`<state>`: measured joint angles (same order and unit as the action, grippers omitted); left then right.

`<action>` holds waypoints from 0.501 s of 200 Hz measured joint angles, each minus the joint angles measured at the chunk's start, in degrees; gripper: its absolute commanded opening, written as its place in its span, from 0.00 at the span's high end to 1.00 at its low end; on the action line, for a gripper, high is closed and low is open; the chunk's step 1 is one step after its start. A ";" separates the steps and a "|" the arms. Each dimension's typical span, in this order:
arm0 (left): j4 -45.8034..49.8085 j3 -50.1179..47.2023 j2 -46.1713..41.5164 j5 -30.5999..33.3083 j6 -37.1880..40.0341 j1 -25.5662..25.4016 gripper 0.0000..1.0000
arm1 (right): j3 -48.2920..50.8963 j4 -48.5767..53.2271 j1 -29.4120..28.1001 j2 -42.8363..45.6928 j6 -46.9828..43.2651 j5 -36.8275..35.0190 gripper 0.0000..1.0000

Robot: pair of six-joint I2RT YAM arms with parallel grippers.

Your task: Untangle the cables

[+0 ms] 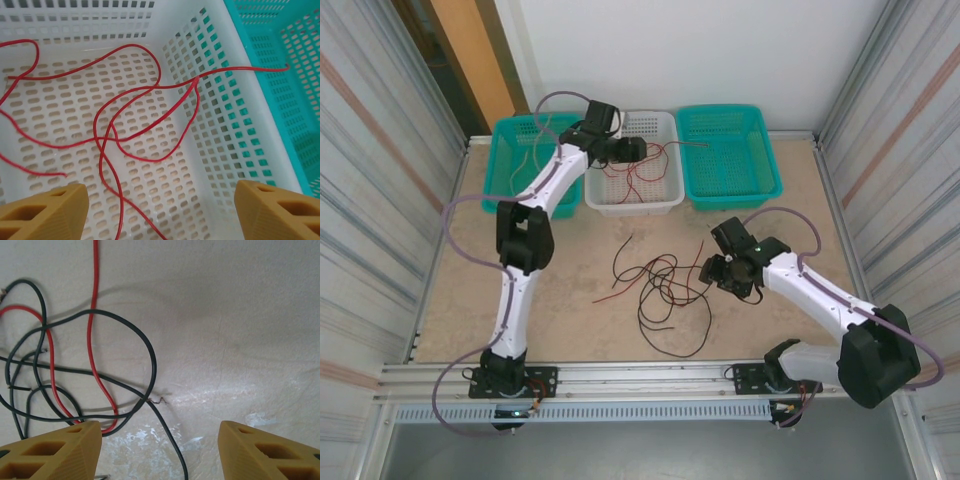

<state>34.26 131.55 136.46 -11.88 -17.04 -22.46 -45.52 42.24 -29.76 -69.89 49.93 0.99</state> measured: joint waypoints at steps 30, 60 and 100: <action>1.40 7.26 6.36 2.14 2.47 -1.79 0.14 | 0.00 -0.81 1.97 -0.07 -0.13 1.07 0.38; 1.68 9.18 10.82 5.75 4.48 -3.06 0.24 | 0.00 -1.33 2.71 -0.68 -0.79 2.05 0.38; 1.42 9.51 14.73 12.26 5.27 -3.08 0.72 | 0.00 -2.29 2.89 -1.77 -1.09 2.71 0.42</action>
<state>35.68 141.05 151.20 0.38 -11.77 -25.54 -45.52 39.94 -26.87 -71.66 48.84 3.70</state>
